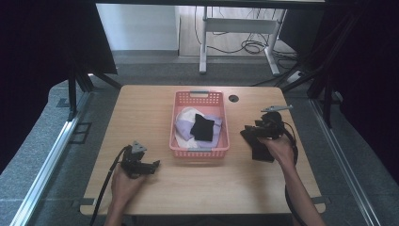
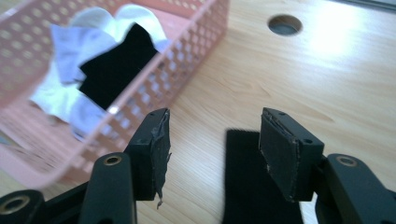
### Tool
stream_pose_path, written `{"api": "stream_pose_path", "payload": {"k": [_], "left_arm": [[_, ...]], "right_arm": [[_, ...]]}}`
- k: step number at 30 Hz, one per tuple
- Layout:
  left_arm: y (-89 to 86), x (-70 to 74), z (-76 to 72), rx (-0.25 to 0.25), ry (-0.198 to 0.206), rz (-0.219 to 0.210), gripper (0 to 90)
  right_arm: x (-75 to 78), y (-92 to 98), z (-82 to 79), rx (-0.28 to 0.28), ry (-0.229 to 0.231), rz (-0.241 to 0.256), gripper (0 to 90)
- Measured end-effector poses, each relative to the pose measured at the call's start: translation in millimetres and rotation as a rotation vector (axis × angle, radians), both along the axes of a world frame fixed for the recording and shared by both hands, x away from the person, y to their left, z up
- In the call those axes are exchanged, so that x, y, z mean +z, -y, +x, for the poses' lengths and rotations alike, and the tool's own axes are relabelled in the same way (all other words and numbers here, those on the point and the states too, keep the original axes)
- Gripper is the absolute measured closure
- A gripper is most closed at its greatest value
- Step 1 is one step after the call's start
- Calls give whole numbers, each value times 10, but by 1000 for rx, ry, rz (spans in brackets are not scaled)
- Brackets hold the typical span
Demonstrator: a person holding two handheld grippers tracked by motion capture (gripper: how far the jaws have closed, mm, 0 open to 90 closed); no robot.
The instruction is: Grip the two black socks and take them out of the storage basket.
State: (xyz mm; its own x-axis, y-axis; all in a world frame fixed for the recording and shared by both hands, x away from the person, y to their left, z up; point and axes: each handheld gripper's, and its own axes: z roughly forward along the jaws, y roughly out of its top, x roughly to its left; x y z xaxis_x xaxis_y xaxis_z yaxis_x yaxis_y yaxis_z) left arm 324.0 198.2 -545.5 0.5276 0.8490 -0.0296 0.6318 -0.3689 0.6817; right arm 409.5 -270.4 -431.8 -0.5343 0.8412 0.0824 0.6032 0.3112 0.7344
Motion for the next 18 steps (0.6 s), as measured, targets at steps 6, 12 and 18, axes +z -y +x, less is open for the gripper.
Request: {"api": "stream_pose_path", "payload": {"k": [6, 12, 18], "left_arm": [[0, 0, 0, 0, 0, 0, 101], [0, 0, 0, 0, 0, 0, 101], [0, 0, 0, 0, 0, 0, 101]], "right_arm": [[98, -234, 70, 46, 26, 16, 419], [154, -554, 143, 121, 57, 41, 441], [165, -827, 226, 170, 73, 46, 453]]}}
